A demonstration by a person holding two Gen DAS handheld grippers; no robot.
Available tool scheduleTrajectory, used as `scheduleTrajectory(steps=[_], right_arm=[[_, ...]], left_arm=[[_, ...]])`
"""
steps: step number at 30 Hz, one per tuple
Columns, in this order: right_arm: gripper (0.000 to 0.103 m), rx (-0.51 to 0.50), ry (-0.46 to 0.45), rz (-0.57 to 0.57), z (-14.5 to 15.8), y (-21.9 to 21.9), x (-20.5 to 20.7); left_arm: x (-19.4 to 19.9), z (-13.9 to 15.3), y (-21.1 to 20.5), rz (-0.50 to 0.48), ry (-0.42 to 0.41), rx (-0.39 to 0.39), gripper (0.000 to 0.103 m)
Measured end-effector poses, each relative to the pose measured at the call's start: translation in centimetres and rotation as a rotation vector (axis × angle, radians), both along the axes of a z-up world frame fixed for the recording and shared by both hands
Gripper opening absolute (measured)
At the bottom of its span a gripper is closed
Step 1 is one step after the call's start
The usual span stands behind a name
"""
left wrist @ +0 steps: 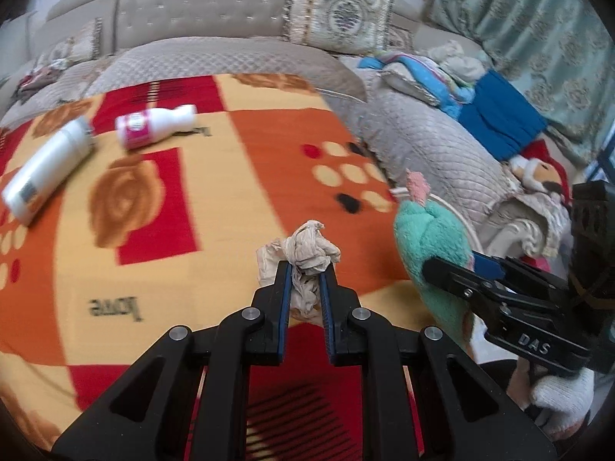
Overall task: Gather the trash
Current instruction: 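Carry towel and tissue over the beige bin and open both grippers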
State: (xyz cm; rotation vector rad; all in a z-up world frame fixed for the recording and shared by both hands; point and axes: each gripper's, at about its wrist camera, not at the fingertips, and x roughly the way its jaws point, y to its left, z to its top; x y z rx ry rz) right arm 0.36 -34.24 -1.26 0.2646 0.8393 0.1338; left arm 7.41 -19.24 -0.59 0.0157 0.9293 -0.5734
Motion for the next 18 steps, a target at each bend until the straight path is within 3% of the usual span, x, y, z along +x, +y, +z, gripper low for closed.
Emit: scheduleTrajectory(steps=[10, 18], right_arm=[[0.045, 0.011, 0.009, -0.128, -0.2, -6.4, -2.8], [0.045, 0.021, 0.021, -0.179, -1.0, -9.0, -3.6]], left_arm=[[-1.5, -0.3, -6.5, -0.120, 0.030, -0.021, 0.012], [-2.3, -0.7, -9.9, -0.177, 0.049, -0.020, 0.012]])
